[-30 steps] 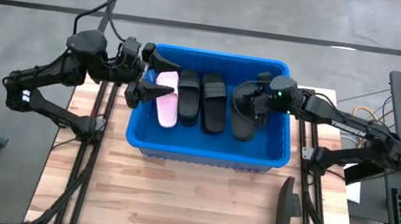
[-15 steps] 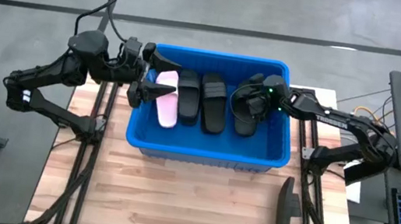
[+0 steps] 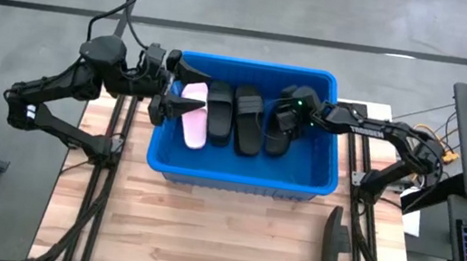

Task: Pick and place slides into bin
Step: Put the left black slide into the bin, then put the black slide into the bin, then return to Home Position

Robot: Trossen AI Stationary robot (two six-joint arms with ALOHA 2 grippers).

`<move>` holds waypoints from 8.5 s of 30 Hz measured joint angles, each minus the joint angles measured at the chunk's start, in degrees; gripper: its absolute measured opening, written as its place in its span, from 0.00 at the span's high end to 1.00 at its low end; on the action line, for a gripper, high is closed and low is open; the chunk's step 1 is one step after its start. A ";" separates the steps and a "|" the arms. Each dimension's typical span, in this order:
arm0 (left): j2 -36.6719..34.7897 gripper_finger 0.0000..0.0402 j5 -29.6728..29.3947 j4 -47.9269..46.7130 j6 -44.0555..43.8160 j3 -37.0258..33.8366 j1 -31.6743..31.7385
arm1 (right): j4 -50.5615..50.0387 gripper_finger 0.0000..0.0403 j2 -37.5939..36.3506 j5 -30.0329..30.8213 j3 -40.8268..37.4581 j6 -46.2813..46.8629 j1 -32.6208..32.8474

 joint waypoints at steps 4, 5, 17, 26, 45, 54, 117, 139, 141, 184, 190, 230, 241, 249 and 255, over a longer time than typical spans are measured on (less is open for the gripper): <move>0.00 0.11 0.01 -0.01 0.01 0.00 0.00 | 0.25 0.72 0.23 -1.38 1.54 1.56 -0.11; 0.00 0.11 0.01 -0.01 0.01 0.00 0.00 | 0.15 0.69 0.32 -1.40 1.89 1.60 -0.19; 0.00 0.11 0.03 -0.21 0.04 0.00 0.00 | -16.12 0.41 0.26 -1.48 7.01 5.57 -0.47; 0.00 0.11 0.03 -0.23 0.06 0.00 0.00 | -25.82 0.37 0.15 -2.00 17.77 22.52 -0.45; 0.00 0.11 0.05 -0.28 0.08 0.00 0.00 | -59.96 0.41 -2.67 -9.70 48.67 57.26 9.46; 0.12 0.11 0.05 -0.72 0.37 0.00 0.00 | -67.21 0.41 -10.64 -8.80 50.81 75.21 30.36; 0.50 0.11 0.58 -5.28 0.31 -0.11 0.01 | -79.27 0.46 11.63 -5.05 25.03 155.07 102.49; 0.48 0.11 0.55 -6.55 0.46 -0.66 0.01 | -78.91 0.79 13.11 0.18 22.74 157.24 102.32; 0.48 0.11 0.55 -6.56 0.44 -0.68 0.00 | -78.89 0.88 13.02 0.16 22.74 157.44 102.32; -3.25 0.11 0.07 -6.22 -0.01 -0.57 0.02 | -79.38 0.97 -0.40 35.92 66.18 106.99 45.30; -5.01 0.11 -0.37 -6.28 -0.05 -0.57 0.00 | -81.94 0.97 4.79 35.55 67.64 102.81 33.38; -6.14 0.11 -1.44 -6.45 -1.17 -0.63 0.02 | -79.53 0.97 20.21 37.40 45.18 90.74 12.72; -5.57 0.11 -1.40 -6.59 -1.10 -0.66 0.02 | -76.10 0.95 28.02 32.79 48.22 91.17 12.32; -5.51 0.11 -1.39 -6.66 -1.10 -0.66 0.02 | -76.53 0.77 30.16 26.09 56.53 91.28 12.21; -5.51 0.11 -1.39 -6.68 -1.10 -0.66 0.02 | -79.55 0.59 30.11 18.94 63.93 93.36 11.44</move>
